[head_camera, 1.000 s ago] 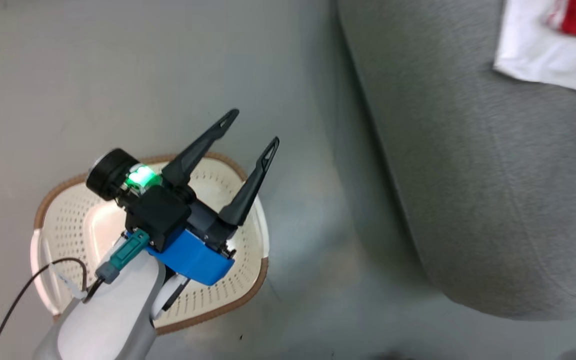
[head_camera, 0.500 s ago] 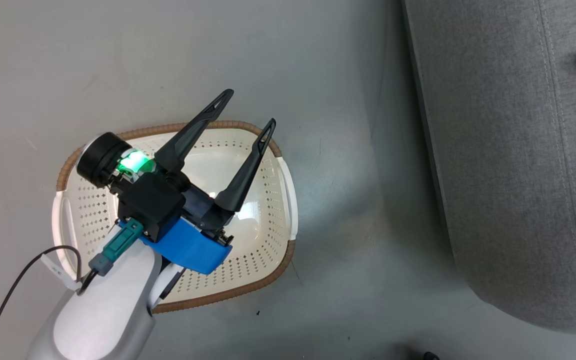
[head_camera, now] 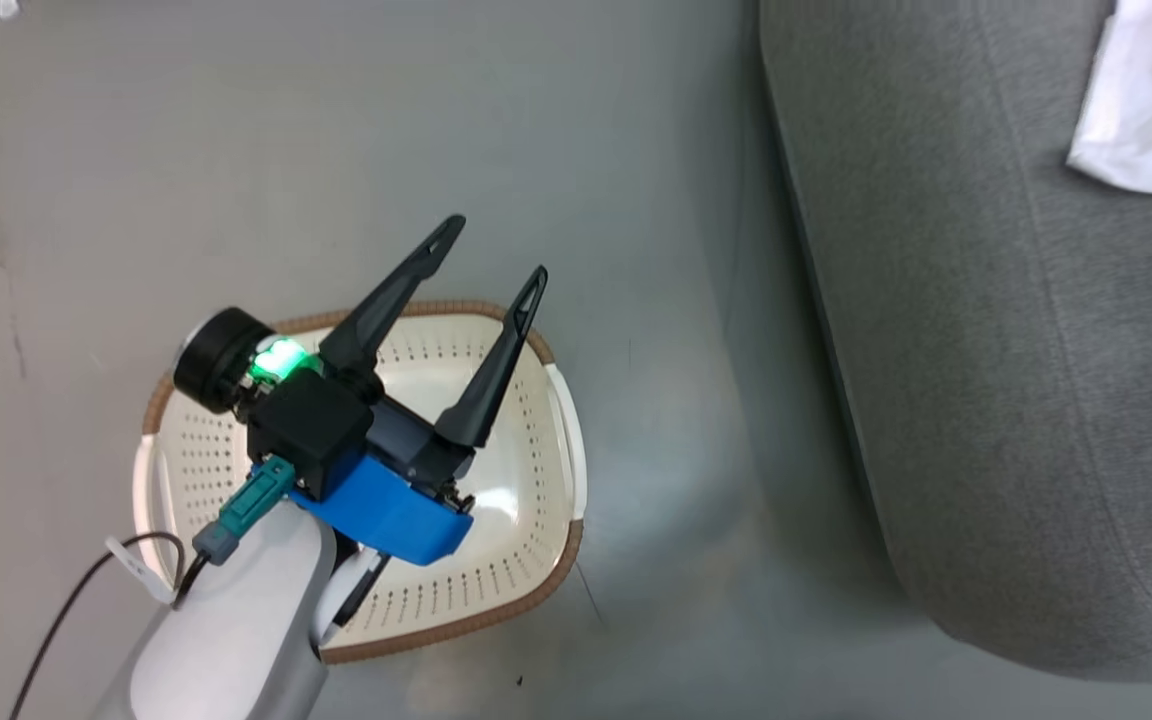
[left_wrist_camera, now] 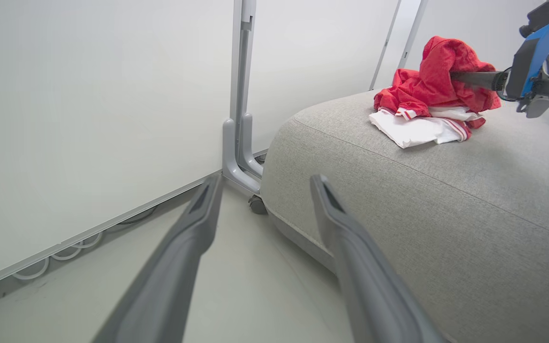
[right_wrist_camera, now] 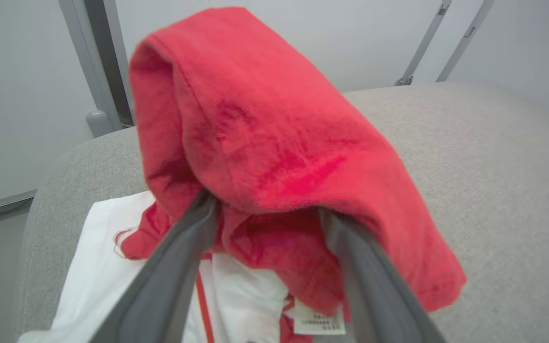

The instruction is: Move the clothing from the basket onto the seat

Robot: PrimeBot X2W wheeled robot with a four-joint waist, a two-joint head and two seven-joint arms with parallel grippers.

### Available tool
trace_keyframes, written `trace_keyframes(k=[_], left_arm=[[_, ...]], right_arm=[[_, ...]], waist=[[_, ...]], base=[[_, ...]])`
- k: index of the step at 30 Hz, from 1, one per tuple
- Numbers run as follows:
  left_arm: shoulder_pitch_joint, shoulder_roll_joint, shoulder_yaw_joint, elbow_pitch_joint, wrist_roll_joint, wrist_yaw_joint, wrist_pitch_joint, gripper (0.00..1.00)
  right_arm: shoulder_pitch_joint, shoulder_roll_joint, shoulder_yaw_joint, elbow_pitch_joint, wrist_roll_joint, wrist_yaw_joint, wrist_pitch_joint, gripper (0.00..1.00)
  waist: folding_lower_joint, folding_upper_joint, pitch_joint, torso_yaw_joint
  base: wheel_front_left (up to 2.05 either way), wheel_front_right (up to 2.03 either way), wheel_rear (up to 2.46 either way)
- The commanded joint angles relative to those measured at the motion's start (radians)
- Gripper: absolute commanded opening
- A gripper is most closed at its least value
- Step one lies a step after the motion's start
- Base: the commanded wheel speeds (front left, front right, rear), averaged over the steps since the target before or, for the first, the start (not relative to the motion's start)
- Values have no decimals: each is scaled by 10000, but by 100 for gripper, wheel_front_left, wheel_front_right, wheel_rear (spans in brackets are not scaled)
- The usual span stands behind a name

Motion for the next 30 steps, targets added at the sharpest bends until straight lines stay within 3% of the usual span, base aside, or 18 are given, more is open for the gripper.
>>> trace_keyframes(k=[1, 11, 12, 14, 19, 30], left_arm=[[238, -36, 111, 60, -52, -46, -26, 100], [1878, -598, 929, 392, -316, -46, -26, 100], [2398, -821, 1305, 461, -355, -47, -26, 100], [2747, -946, 1564, 524, -378, -45, -26, 100], [3615, -1210, 2283, 581, -351, -45, -26, 100], [4730, -1505, 3427, 637, -333, -45, -26, 100]], right_arm=[[404, -42, 76, -195, -56, -11, 83, 100], [2997, 591, 511, -2335, -55, -11, 460, 100], [3957, 991, 582, -3349, -123, -11, 590, 100], [4618, 1295, 692, -4068, -142, -11, 693, 100], [6140, 2067, 971, -5866, -384, -11, 1073, 100], [8174, 3423, 1296, -8025, -1084, -11, 1372, 100]], waist=[[0, 0, -619, -13], [0, 0, -2933, 175], [0, 0, -3553, 336], [0, 0, -3942, 482], [0, 0, -4643, 837], [0, 0, -5269, 1691]], base=[[0, 0, 0], [0, 0, 0], [0, 0, 0], [0, 0, 0], [0, 0, 0], [0, 0, 0]])
